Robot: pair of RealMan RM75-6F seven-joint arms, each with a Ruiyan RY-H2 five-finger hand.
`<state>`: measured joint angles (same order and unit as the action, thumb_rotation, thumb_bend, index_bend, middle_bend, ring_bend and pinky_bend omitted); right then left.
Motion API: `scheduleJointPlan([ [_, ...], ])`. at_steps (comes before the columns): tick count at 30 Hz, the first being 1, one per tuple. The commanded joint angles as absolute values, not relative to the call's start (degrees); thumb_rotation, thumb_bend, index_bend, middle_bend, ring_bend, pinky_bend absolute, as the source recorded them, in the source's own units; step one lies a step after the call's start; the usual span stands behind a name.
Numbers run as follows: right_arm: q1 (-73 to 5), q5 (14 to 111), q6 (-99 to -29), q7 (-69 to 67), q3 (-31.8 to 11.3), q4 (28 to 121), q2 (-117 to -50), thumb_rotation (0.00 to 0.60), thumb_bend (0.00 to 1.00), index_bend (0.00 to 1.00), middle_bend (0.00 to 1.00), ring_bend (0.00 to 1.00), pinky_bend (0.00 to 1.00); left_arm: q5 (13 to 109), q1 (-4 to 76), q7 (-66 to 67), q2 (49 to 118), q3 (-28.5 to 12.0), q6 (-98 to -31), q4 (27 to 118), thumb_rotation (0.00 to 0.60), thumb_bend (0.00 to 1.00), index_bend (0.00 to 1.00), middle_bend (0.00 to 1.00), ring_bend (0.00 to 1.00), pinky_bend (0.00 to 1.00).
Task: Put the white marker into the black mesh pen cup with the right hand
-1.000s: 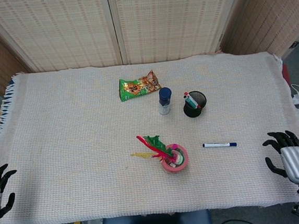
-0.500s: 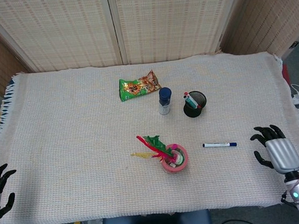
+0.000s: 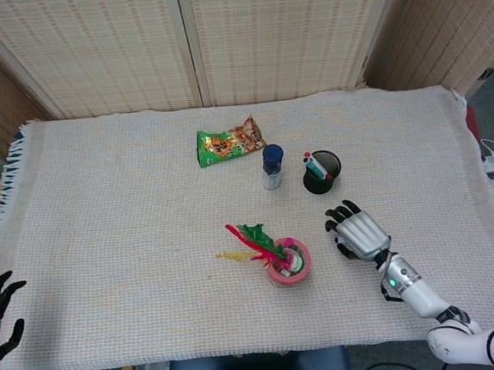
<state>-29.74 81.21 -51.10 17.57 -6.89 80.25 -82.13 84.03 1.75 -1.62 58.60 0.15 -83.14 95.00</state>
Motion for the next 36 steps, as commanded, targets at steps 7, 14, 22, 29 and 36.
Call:
scheduleJointPlan([
  [7, -30.6, 74.48, -51.26, 23.74, -7.74, 79.27, -83.51, 0.6, 0.33, 0.37, 0.18, 0.17, 0.13, 83.95, 1.92, -2.79, 58.51, 0.17, -82.6, 94.64, 0.6, 0.42, 0.21, 0.06, 0.0, 0.19],
  [14, -28.77, 69.77, -53.44, 25.3, -7.26, 78.81, -82.76, 0.6, 0.33, 0.36, 0.18, 0.17, 0.12, 83.82, 2.3, -3.49, 58.6, 0.26, -81.64, 94.27, 0.6, 0.42, 0.21, 0.06, 0.0, 0.19],
  [22, -28.33, 69.58, -54.91, 24.52, -6.0, 77.89, -84.74, 0.6, 0.33, 0.36, 0.18, 0.17, 0.12, 83.55, 2.53, -4.71, 58.49, 0.19, -81.04, 93.81, 0.6, 0.42, 0.21, 0.06, 0.0, 0.19],
  [29, -28.71, 69.25, -55.55, 24.64, -5.77, 77.82, -86.34, 0.6, 0.33, 0.36, 0.18, 0.17, 0.12, 83.38, 2.63, -5.68, 58.38, 0.17, -80.71, 93.4, 0.6, 0.42, 0.21, 0.06, 0.0, 0.19],
  [36, -28.56, 67.47, -55.61, 25.92, -5.23, 76.98, -87.13, 0.6, 0.33, 0.36, 0.18, 0.17, 0.12, 83.36, 2.67, -5.76, 58.43, 0.18, -80.65, 93.24, 0.6, 0.42, 0.22, 0.06, 0.0, 0.19],
])
